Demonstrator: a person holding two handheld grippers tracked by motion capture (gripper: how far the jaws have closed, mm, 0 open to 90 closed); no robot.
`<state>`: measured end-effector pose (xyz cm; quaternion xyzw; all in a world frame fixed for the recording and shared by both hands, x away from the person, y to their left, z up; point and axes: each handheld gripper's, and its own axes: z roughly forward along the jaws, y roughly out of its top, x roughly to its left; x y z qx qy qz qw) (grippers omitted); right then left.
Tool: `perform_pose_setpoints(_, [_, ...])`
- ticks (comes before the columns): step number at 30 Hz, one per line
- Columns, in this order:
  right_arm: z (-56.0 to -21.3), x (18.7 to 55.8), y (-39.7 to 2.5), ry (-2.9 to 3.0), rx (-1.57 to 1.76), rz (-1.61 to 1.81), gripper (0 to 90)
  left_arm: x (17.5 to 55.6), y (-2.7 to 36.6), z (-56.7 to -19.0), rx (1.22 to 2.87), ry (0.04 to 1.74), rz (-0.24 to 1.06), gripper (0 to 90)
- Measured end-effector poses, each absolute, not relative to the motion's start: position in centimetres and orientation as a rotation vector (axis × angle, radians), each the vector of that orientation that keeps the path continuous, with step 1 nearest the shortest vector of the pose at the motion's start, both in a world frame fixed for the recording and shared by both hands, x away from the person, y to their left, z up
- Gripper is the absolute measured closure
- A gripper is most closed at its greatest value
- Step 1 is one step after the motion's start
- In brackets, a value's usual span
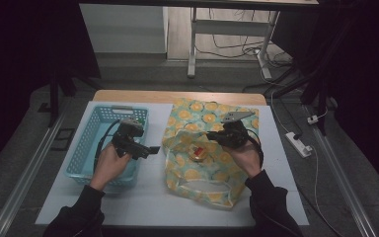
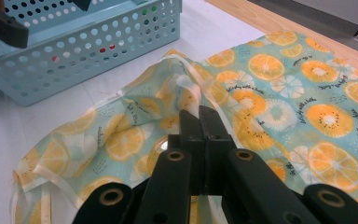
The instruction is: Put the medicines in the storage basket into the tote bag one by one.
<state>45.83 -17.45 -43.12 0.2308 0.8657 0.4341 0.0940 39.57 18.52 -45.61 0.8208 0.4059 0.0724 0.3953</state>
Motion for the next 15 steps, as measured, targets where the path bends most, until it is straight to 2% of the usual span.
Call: perform_pose_setpoints(15, [-43.2,45.8,-17.4,2.57,0.683,1.286,90.0,39.6,23.8,-47.0,2.046,1.223,0.248,0.0])
